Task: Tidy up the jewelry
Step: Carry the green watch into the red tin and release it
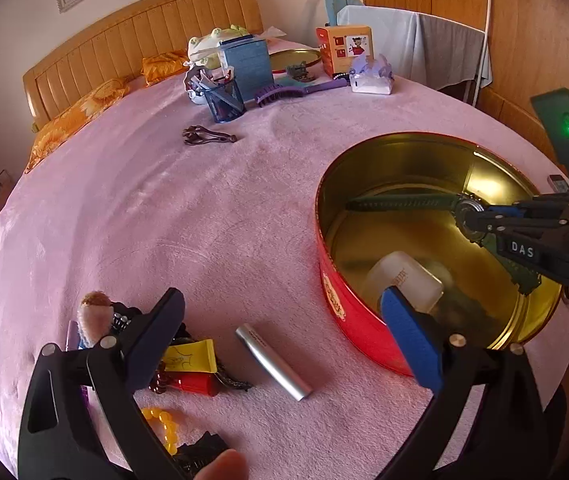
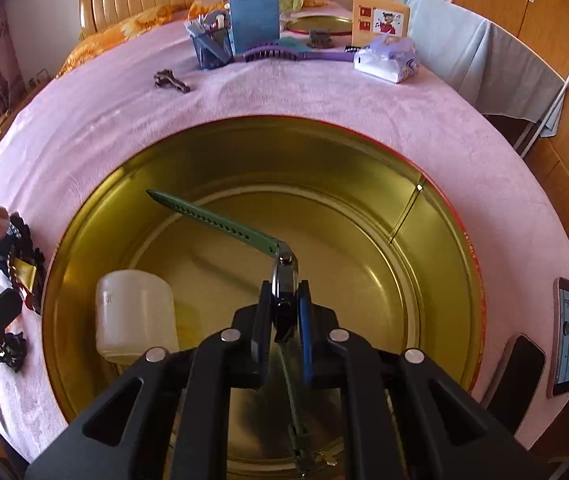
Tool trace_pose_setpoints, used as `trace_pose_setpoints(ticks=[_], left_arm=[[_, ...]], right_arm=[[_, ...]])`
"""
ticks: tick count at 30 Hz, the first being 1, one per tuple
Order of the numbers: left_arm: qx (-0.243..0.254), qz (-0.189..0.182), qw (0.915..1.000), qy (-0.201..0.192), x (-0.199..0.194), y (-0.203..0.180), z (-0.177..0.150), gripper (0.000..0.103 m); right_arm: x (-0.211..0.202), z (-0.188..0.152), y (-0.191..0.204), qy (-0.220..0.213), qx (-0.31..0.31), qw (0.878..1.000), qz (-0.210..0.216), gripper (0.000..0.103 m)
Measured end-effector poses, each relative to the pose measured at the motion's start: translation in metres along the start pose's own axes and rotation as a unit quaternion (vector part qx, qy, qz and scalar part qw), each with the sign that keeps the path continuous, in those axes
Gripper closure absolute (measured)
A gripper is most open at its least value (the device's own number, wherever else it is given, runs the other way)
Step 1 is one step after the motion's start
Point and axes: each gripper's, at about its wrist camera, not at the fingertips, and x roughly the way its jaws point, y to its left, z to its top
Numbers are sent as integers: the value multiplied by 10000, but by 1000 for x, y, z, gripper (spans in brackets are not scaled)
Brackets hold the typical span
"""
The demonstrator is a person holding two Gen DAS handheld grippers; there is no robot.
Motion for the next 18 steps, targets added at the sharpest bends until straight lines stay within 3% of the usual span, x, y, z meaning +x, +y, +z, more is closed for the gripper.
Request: trace_pose_setpoints(ticks=[7,10,13,18], left_arm=[[37,54,10000,67,-1,3,-11,7],[-59,61,9999,73,-3,10,-12,7],[-128,78,9999,53,-7,17,-13,7],[-279,61,9996,-28,-18,31,-21,7]], right_arm=[[15,0,3,406,-147,9990,-141,89],[11,0,2,318,-113,9993,-162,82],[3,0,2,200,-53,9997,-133,66],[-26,-1,4,-301,138,9994,70,17]])
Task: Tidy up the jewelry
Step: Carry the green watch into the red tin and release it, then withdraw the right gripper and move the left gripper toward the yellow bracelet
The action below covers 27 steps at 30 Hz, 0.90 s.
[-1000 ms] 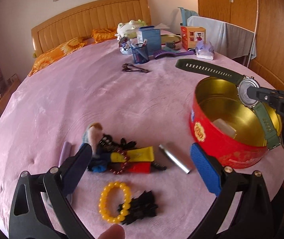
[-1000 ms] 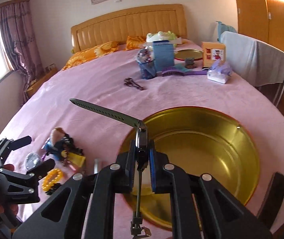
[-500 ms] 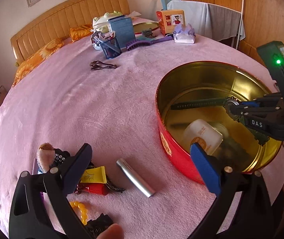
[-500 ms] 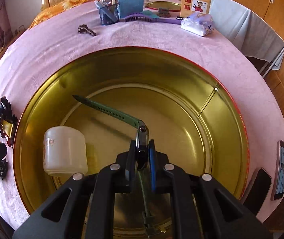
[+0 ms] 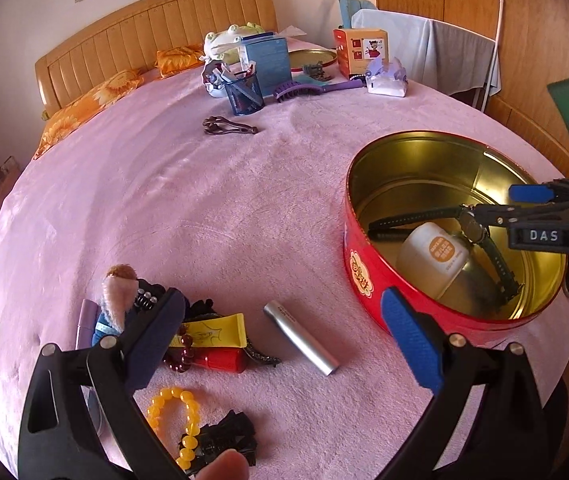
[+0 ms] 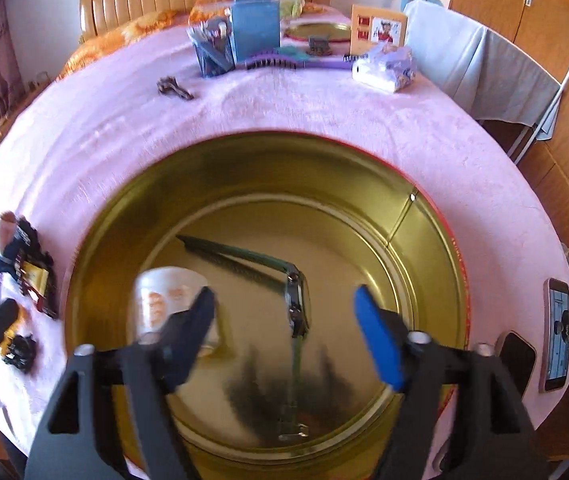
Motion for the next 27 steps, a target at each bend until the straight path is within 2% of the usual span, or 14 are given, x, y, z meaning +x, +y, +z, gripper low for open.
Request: trace_pose_setpoints(ticks=[2,9,15,21,25,27], left_arm=[[-75,20,10000,-2,-4,9,-7,7],[-313,278,9991,39,-16,52,-36,7],[-470,525,9975,110,-27,91,-73,7],[-593,654,9960,136,-39,120,-113,7],[-712,704,9947,223,-35,135,-128,7],[-706,598,9955,203,-33,135,-129,7]], right_arm=[[-13,0,5,-211,64,9996,196,9],[-49,-3,59,-528,-439,9949,735,9],[-65,-17,125,-657,-1052,9829,1360,9],[-68,-41,189,-588,-1588,9671,1898,9],[-58,-58,219,-368,-1662,9640,2042,9],[-52,-65,226,-314,-1659,9646,2027,9]])
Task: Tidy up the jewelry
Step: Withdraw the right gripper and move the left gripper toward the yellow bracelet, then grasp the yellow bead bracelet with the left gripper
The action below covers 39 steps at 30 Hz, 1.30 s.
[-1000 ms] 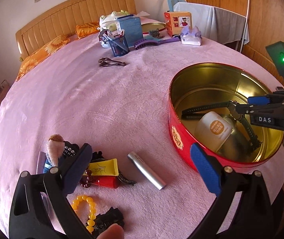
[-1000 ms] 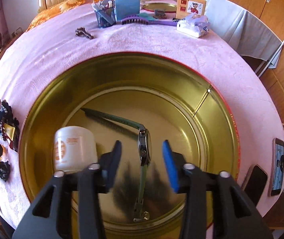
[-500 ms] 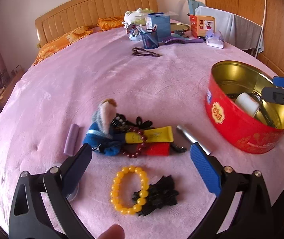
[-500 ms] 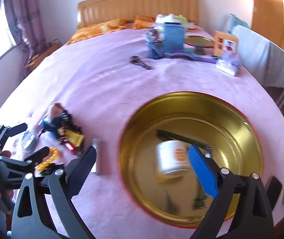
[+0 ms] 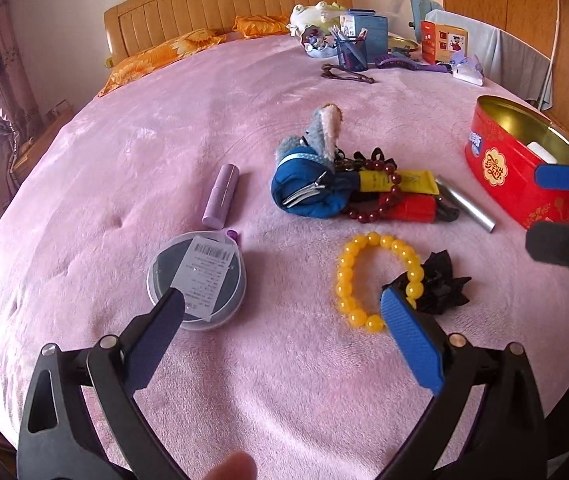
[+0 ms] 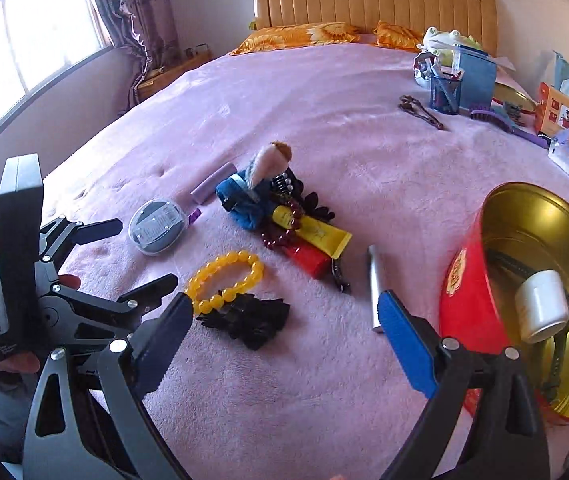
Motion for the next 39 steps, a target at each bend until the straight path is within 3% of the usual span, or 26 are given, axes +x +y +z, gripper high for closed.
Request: trace_pose_setpoints(ticks=[3,9,16,20,22,25,27,30,31,36,37,38,39], left_arm=[[147,-319,9994,-72,3,-10,1,7],[225,-382,9990,54,22,-30,9,7],[10,-414,9987,289,40,-27,16,7],[68,-158,9997,177,37,-24,16,7],[-127,-64,9998,105,34,-13,17,7],[-535,-591,9968,58,31,4,17,7],[-419,-502,9978,142,35,1,16,8],[-115,-396,9986,337,45,-11,12,34],[-101,-408,9981,453,50,-13,11,51],[45,-373,9978,552,58,-19,3,56],[49,-447,9977,517,55,-19,4,81],[-15,-559,9972,505,52,-18,5,92],[-94,-619,9969,467,49,-17,7,92]], right_arm=[[0,-8,2,-47,61,10000,-36,9],[-23,-18,1,-332,114,9994,-45,9],[-12,-19,-7,-159,221,9995,-186,9],[-10,-22,-11,-186,349,9992,-92,9],[-10,-23,-11,-181,342,9992,-77,9],[-9,-23,-11,-160,317,9993,-83,9],[-10,-23,-11,-168,323,9993,-81,9],[-10,-22,-10,-192,321,9993,-69,9],[-11,-22,-10,-189,314,9993,-68,9],[-12,-23,-8,-189,298,9993,-76,9],[-12,-23,-9,-193,311,9993,-71,9],[-13,-23,-9,-197,323,9993,-67,9],[-14,-22,-10,-204,331,9992,-67,9]])
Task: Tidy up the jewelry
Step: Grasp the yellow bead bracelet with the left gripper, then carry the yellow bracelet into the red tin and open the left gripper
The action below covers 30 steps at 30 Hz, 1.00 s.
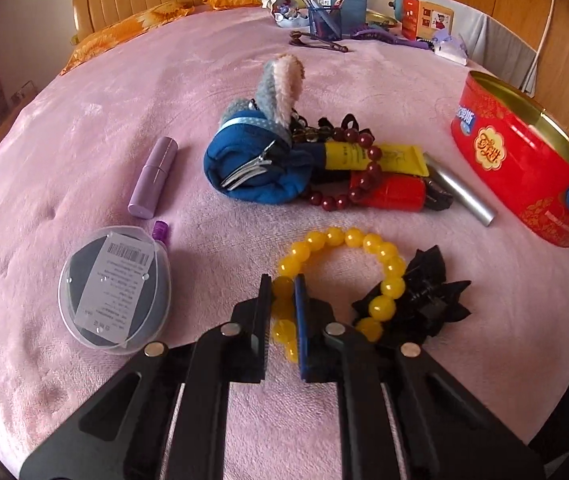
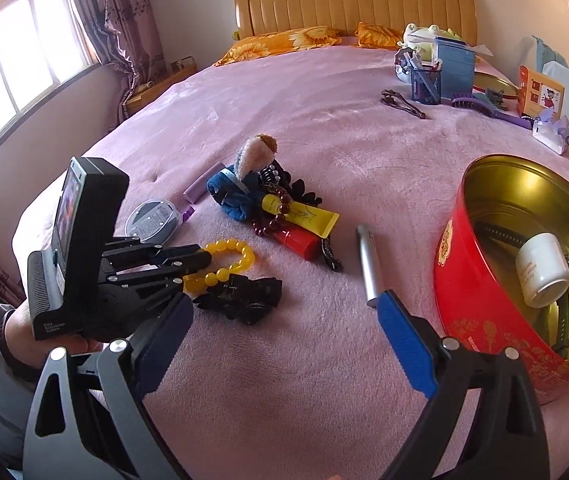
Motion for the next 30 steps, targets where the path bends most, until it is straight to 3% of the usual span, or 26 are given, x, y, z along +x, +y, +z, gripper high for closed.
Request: trace_pose_setpoints(ticks=[6,11,16,25,30], left_arm=[[-235,-304,9978,-534,-43,1,21,92],[103,-415,9953,-872,-74,-26,53,92],[536,-585,9906,-1115,-89,-74,86,92],[1226,-986,9827,-981,-73,-172,125,92],[1623,-941,9792,-779,-48,-218,131,92]], right_arm=[[-14,2,-8,-199,11,9998,40,9],[-43,10,-35,-605,176,9979,-132,9],[-67,10,-80,-851,405,9934,-660,9],[-80,1,-166,-766,701,9811,-1632,9],[-84,-8,-200,-706,834,9797,-1678,9]])
